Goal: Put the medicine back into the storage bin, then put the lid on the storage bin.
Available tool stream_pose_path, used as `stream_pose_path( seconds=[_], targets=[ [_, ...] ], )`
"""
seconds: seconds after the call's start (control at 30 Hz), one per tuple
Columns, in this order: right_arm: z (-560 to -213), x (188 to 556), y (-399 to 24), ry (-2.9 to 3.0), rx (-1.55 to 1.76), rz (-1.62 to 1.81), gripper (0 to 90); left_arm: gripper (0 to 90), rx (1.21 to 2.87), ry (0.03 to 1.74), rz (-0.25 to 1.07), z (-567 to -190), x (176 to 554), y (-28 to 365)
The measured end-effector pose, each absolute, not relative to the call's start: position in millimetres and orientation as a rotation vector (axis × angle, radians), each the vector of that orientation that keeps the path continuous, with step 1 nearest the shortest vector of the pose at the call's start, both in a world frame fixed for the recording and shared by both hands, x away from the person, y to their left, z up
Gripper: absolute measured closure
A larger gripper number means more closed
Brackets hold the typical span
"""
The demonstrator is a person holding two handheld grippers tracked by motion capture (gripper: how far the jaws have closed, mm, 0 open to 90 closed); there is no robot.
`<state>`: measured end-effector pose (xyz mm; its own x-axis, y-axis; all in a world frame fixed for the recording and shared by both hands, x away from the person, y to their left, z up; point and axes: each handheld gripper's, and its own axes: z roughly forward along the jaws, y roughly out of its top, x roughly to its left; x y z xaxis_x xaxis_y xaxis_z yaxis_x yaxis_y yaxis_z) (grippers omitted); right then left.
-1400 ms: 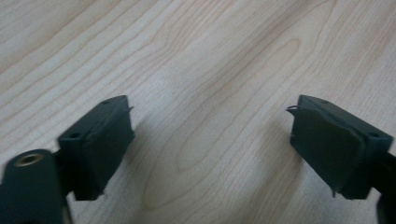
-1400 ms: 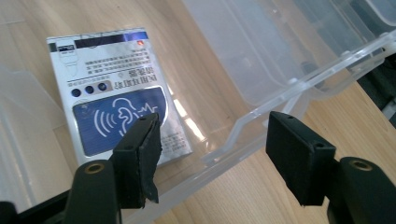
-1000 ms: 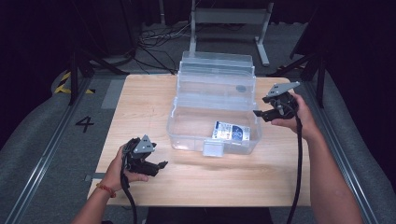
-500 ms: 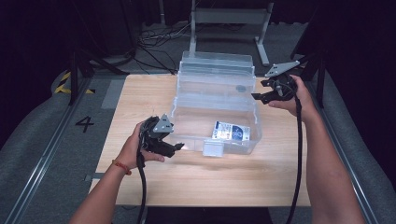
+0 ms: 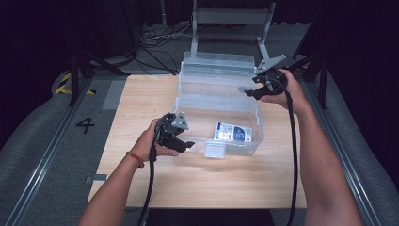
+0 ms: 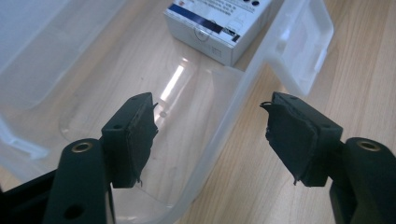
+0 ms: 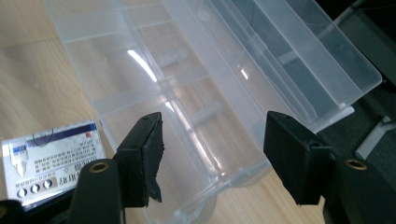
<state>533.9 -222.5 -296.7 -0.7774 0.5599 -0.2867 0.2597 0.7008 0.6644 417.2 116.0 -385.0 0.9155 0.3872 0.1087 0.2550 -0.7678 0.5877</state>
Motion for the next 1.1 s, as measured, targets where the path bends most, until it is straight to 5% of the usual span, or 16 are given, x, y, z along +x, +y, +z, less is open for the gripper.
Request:
stream_pose_path(
  seconds=[0.37, 0.6, 1.1],
  targets=[
    [-297, 557, -202, 2.478, 0.630, 0.815, 38.5, 44.8, 2.579, 0.410, 0.214, -397, 430, 105],
    [-303, 575, -197, 2.523, 0.682, 0.809, 40.1, 61.8, 2.650, 0.363, 0.171, -400, 431, 104],
    [-307, 592, -187, 2.641, 0.596, 0.574, 63.3, 72.1, 2.683, 0.374, 0.191, -399, 434, 103]
  ],
)
